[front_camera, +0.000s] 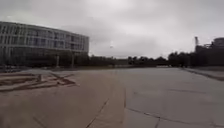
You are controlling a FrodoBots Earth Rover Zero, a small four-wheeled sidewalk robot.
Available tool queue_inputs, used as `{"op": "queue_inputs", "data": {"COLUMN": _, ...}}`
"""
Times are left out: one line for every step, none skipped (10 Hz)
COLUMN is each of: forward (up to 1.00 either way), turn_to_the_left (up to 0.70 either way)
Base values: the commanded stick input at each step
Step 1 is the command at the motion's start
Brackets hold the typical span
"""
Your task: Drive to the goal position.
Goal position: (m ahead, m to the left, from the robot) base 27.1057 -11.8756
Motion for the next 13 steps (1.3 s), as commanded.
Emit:
{"op": "queue_inputs", "data": {"forward": 0.7, "turn_to_the_left": 0.0}}
{"op": "queue_inputs", "data": {"forward": 0.7, "turn_to_the_left": 0.0}}
{"op": "queue_inputs", "data": {"forward": 0.7, "turn_to_the_left": -0.22}}
{"op": "queue_inputs", "data": {"forward": 0.7, "turn_to_the_left": -0.23}}
{"op": "queue_inputs", "data": {"forward": 0.7, "turn_to_the_left": -0.05}}
{"op": "queue_inputs", "data": {"forward": 0.7, "turn_to_the_left": -0.12}}
{"op": "queue_inputs", "data": {"forward": 0.7, "turn_to_the_left": -0.19}}
{"op": "queue_inputs", "data": {"forward": 0.7, "turn_to_the_left": -0.03}}
{"op": "queue_inputs", "data": {"forward": 0.7, "turn_to_the_left": 0.0}}
{"op": "queue_inputs", "data": {"forward": 0.7, "turn_to_the_left": -0.12}}
{"op": "queue_inputs", "data": {"forward": 0.7, "turn_to_the_left": -0.15}}
{"op": "queue_inputs", "data": {"forward": 0.7, "turn_to_the_left": -0.01}}
{"op": "queue_inputs", "data": {"forward": 0.7, "turn_to_the_left": -0.09}}
